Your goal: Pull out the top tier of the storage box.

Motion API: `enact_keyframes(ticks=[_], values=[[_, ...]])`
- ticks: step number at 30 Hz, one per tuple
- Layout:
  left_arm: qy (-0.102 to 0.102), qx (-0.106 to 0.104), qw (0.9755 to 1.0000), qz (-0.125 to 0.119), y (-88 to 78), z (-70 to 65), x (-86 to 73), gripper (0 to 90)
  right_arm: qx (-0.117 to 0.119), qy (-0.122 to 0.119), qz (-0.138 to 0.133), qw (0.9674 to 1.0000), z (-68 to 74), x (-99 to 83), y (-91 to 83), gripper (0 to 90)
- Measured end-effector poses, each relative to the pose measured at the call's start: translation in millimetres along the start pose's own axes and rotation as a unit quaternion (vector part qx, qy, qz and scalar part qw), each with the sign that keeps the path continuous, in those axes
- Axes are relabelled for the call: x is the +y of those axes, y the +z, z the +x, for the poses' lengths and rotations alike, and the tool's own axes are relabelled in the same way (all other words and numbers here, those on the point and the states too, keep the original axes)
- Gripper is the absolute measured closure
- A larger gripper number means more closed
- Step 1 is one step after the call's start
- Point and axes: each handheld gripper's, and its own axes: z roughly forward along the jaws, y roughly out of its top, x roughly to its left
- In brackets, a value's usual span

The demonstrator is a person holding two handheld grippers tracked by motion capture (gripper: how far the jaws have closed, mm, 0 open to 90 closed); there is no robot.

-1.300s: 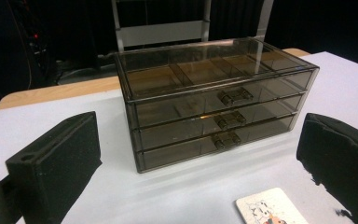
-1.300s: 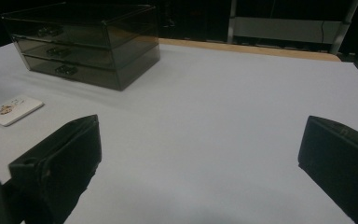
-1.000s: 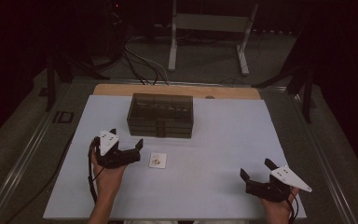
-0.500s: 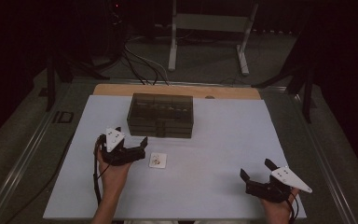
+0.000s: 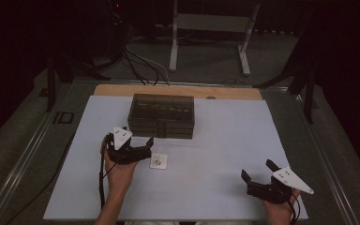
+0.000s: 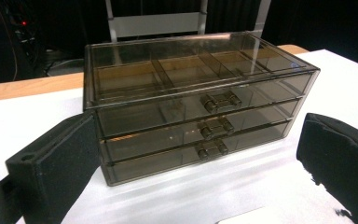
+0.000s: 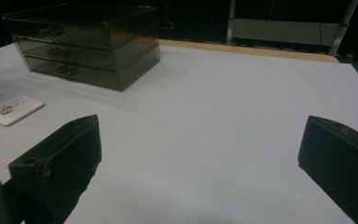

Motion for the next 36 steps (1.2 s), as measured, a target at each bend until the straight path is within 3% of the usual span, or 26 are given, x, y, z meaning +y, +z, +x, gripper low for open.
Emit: enact_keyframes(ticks=[18, 20, 36], values=[[0.003, -0.007, 0.9999, 0.008, 17.7, -15.5, 7.3, 1.1, -0.002, 0.003, -0.003, 1.0000, -0.7, 0.2, -0.9, 0.0], [0.001, 0.001, 0.9999, 0.010, 19.1, -17.1, 7.4, 1.1, -0.002, 0.003, -0.003, 1.0000, -0.8, 0.1, -1.2, 0.0], [-0.002, 0.001, 0.9998, 0.020, 30.2, -26.2, 8.9, 1.1, -0.001, 0.001, -0.001, 1.0000, -0.4, 0.0, -0.8, 0.0]])
